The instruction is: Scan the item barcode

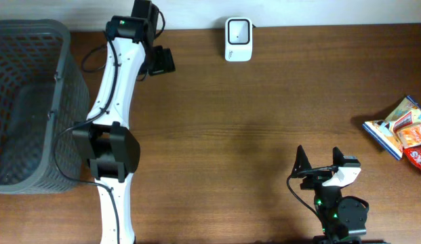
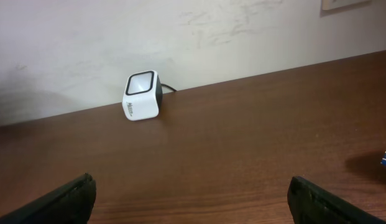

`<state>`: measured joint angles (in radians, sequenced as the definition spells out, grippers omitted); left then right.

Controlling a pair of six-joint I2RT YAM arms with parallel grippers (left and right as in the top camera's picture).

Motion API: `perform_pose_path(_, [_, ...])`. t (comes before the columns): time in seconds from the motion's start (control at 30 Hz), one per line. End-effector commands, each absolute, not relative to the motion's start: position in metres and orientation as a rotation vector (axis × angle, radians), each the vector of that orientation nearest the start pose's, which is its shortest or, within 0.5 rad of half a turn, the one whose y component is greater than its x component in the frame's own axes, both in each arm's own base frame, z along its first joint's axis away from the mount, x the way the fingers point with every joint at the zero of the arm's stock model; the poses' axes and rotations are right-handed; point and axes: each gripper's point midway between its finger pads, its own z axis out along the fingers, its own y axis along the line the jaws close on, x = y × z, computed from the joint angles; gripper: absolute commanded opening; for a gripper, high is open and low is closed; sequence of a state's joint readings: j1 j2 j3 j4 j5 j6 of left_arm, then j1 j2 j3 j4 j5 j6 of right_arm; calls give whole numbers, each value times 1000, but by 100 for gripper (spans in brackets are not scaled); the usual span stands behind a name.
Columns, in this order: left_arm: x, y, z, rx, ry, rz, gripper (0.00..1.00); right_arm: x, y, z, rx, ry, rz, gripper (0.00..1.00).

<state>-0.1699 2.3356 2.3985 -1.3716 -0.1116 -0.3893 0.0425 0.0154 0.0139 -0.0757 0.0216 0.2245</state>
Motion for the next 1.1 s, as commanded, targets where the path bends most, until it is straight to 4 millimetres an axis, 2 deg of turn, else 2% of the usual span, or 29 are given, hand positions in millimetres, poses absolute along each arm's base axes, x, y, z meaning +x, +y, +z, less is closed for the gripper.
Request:
perform_pose_path(0.0, [502, -83, 212, -196, 2653, -21, 99, 246, 3, 156, 171, 1641, 164, 98])
perform_pose_path(0.07, [498, -82, 221, -141, 2615, -21, 99, 246, 3, 156, 171, 1641, 164, 98])
perform_pose_path(0.13, [476, -77, 231, -25, 2557, -4, 99, 246, 3, 156, 171, 1641, 164, 98])
perform_pose_path(0.23, [452, -72, 231, 59, 2496, 9, 99, 246, 3, 156, 171, 1641, 164, 98])
perform_pose_path(0.57, [344, -50, 246, 263, 2028, 68, 99, 246, 3, 156, 171, 1641, 164, 98])
perform_pose_path(0.77, [276, -23, 251, 196, 1787, 103, 99, 246, 3, 156, 171, 1641, 164, 98])
perform_pose_path(0.9, [252, -18, 238, 173, 1695, 103, 99, 246, 3, 156, 171, 1641, 164, 98])
perform_pose_path(1.07, [241, -6, 222, 133, 1605, 115, 99, 246, 3, 156, 171, 1641, 164, 98])
